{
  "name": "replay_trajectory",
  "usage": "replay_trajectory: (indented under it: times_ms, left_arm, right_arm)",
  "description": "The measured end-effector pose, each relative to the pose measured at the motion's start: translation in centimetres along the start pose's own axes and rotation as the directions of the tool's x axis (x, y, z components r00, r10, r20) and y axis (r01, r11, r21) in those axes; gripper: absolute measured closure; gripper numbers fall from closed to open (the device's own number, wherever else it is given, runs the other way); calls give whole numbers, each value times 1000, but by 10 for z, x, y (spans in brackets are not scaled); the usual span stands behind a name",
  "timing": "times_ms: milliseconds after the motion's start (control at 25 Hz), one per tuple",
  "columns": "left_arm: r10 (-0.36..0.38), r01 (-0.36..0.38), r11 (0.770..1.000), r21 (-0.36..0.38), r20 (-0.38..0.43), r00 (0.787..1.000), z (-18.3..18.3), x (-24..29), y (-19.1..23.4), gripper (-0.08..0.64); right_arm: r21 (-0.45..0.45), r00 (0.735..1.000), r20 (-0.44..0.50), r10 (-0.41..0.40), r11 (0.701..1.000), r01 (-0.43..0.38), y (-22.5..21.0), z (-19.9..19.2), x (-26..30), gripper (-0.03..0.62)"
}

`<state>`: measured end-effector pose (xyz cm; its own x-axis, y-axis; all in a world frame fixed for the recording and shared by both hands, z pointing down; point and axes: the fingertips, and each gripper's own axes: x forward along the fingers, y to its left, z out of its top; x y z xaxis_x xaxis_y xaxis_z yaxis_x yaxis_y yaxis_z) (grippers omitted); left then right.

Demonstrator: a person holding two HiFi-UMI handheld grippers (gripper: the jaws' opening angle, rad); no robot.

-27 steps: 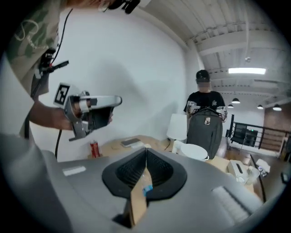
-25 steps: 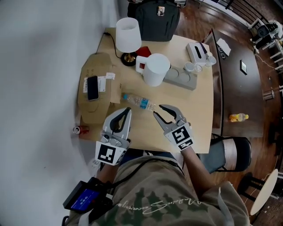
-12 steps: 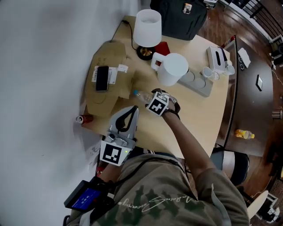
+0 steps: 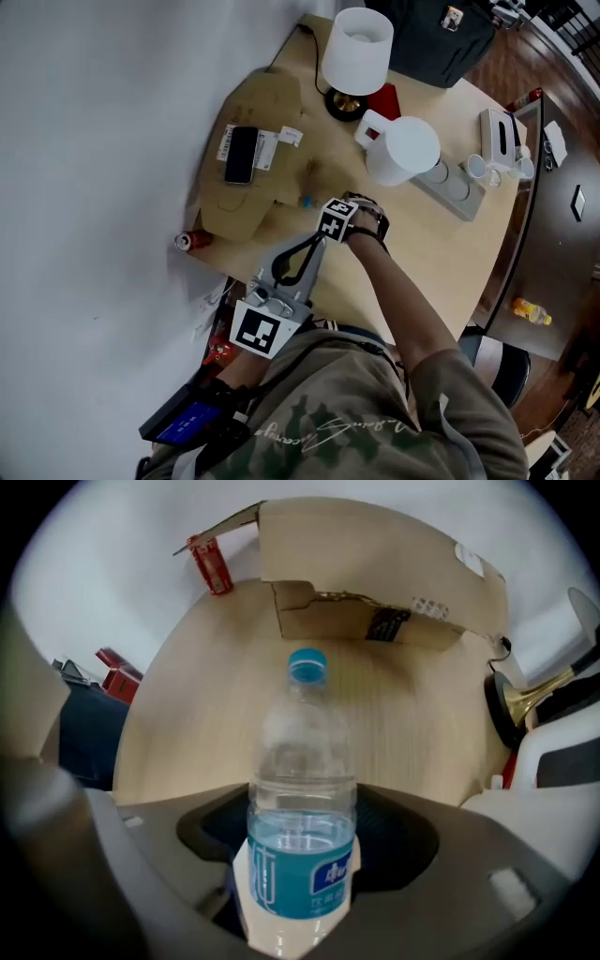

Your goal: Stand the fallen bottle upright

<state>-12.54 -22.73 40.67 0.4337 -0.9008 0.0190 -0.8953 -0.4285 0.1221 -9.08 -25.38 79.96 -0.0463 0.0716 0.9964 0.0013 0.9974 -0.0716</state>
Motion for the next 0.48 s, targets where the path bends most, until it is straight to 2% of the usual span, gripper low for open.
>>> replay_trajectory:
  times_ms: [160, 240, 320, 360, 400, 440, 480]
  left_arm:
    - [-4, 4, 1000, 3, -26, 1000, -5, 7, 6, 558]
    - [-10, 10, 1000, 8, -27, 1000, -5, 9, 7, 558]
    - [-20, 20, 1000, 17, -25, 1000, -2, 11, 5, 558]
    - [-28, 28, 999, 25, -25, 999, -1, 11, 3, 558]
    - [-37, 38, 999, 33, -26, 999, 0, 12, 1, 558]
    - [-46, 47, 998, 38, -29, 999, 1, 13, -1, 558]
    - [-52, 53, 998, 37, -32, 998, 1, 13, -3, 558]
  right_arm:
    - [-8, 1000, 30, -6, 1000, 7, 1, 4, -3, 276]
    - [-34, 996, 83, -7, 999, 10, 4, 7, 0, 279]
    - [-57, 985, 166, -43, 997, 54, 8, 6, -8, 284]
    - [-40, 971, 227, -78, 995, 90, 9, 4, -20, 284]
    - [-8, 945, 304, -117, 992, 125, 8, 1, -34, 282]
    - [35, 908, 388, -158, 987, 156, 7, -3, -49, 282]
    - [90, 858, 474, -197, 980, 175, 5, -5, -68, 282]
